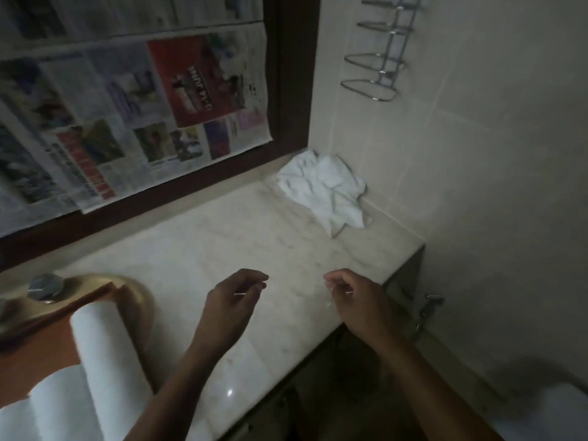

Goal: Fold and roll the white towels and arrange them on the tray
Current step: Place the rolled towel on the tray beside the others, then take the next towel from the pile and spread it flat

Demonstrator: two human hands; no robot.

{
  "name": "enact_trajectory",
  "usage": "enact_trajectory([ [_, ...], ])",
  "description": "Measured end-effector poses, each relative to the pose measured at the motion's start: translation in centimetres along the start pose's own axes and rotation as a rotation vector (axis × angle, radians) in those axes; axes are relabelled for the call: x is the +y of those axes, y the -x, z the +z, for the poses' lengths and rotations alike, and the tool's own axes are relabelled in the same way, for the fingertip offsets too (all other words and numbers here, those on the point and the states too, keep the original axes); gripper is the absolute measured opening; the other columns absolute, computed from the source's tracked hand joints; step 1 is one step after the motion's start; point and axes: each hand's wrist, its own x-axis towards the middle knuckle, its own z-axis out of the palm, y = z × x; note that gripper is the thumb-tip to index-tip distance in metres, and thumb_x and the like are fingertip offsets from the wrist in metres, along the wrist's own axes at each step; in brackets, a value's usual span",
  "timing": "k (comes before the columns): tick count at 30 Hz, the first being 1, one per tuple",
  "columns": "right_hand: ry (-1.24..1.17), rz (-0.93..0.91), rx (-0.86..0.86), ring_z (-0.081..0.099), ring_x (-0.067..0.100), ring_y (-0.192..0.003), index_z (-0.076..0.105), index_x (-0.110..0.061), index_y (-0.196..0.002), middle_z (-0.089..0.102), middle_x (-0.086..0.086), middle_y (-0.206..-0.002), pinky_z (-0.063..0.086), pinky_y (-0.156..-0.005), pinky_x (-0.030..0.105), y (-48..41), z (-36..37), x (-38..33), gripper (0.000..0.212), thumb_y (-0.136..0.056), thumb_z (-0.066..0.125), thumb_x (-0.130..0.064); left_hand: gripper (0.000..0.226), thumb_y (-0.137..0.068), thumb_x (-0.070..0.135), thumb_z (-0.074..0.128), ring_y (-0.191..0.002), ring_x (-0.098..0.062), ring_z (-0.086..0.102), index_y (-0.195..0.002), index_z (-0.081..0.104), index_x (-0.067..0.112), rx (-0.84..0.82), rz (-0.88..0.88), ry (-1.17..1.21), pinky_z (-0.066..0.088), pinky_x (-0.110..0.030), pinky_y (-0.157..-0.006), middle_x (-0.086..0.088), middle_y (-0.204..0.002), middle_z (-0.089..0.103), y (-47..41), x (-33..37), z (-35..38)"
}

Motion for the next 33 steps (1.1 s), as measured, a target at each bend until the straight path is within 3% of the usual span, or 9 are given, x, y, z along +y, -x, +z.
enact_trajectory([
  [6,0.075,0.023,0.026,0.063,-0.002,-0.094,0.073,-0.029,-0.111,0.072,-0.017,-0.104,0.038,-0.077,-0.002,-9.1,-3.6,3.6,0.018,-0.101,0.061,-0.021,0.027,-0.095,0.011,0.067,-0.088,0.003,0.07,-0.094,0.075,0.036,-0.039,-0.002,0.01,0.047,-0.007,-0.073,0.021,-0.089,0.076,-8.9,0.8,5.8],
  [9,0.105,0.029,0.05,0.065,0.001,-0.093,0.074,-0.026,-0.11,0.073,-0.014,-0.103,0.042,-0.078,0.003,-13.4,-5.3,4.9,0.017,-0.1,0.062,-0.022,0.028,-0.094,0.009,0.067,-0.09,0.001,0.071,-0.092,0.075,0.035,-0.052,-0.022,0.021,0.051,-0.018,-0.078,0.019,-0.088,0.076,-13.4,1.2,7.8],
  [11,0.108,0.035,0.078,0.065,0.001,-0.091,0.074,-0.027,-0.11,0.074,-0.014,-0.101,0.038,-0.075,-0.001,-16.8,-6.1,5.7,0.016,-0.1,0.061,-0.024,0.028,-0.094,0.009,0.067,-0.091,-0.002,0.072,-0.091,0.075,0.036,-0.067,-0.038,0.032,0.055,-0.027,-0.082,0.018,-0.089,0.077,-16.4,1.5,8.9],
  [15,0.107,0.036,0.168,0.062,0.004,-0.085,0.074,-0.023,-0.11,0.075,-0.008,-0.099,0.035,-0.069,-0.001,-24.4,-7.1,7.2,0.017,-0.098,0.063,-0.018,0.025,-0.093,0.012,0.068,-0.091,0.002,0.07,-0.094,0.075,0.036,-0.083,-0.027,-0.016,0.054,-0.025,-0.082,0.022,-0.089,0.075,-22.5,2.1,10.8],
  [19,0.196,0.043,0.147,0.067,0.02,-0.103,0.067,-0.015,-0.122,0.072,0.003,-0.115,0.044,-0.084,0.021,-31.1,-7.2,8.9,0.03,-0.093,0.065,-0.014,0.025,-0.093,0.013,0.069,-0.092,0.005,0.069,-0.093,0.075,0.037,-0.063,-0.038,-0.035,0.048,-0.016,-0.079,0.022,-0.09,0.076,-25.8,2.6,12.0],
  [25,0.55,-0.03,-0.019,0.046,0.036,-0.132,0.036,-0.011,-0.151,0.048,0.016,-0.141,0.041,-0.107,0.042,-42.5,-5.1,12.2,0.073,-0.092,0.069,-0.04,0.019,-0.095,0.019,0.067,-0.092,0.008,0.067,-0.097,0.074,0.037,0.035,-0.084,-0.084,0.042,-0.002,-0.072,0.023,-0.09,0.074,-29.7,3.1,13.2],
  [27,0.689,-0.1,-0.033,0.051,0.041,-0.125,0.039,-0.005,-0.148,0.051,0.022,-0.136,0.045,-0.103,0.047,-45.4,-3.8,14.0,0.083,-0.085,0.075,-0.045,0.017,-0.096,0.02,0.067,-0.091,0.01,0.065,-0.097,0.074,0.036,0.076,-0.11,-0.088,0.042,-0.001,-0.071,0.027,-0.089,0.072,-30.1,3.3,13.7],
  [29,0.767,-0.172,-0.031,0.062,0.042,-0.105,0.046,-0.003,-0.137,0.06,0.024,-0.118,0.055,-0.087,0.048,-47.7,-2.5,15.9,0.084,-0.075,0.081,-0.047,0.017,-0.096,0.02,0.067,-0.091,0.01,0.065,-0.096,0.073,0.036,0.105,-0.137,-0.094,0.043,-0.001,-0.071,0.03,-0.09,0.071,-30.3,3.3,14.3],
  [33,0.677,-0.266,0.009,0.064,0.038,-0.089,0.042,-0.003,-0.145,0.063,0.023,-0.111,0.057,-0.074,0.042,-49.6,-1.1,16.9,0.084,-0.079,0.08,-0.039,0.02,-0.096,0.018,0.068,-0.09,0.01,0.065,-0.094,0.073,0.037,0.176,-0.238,-0.11,0.043,-0.001,-0.071,0.032,-0.091,0.07,-29.7,2.0,15.0],
])
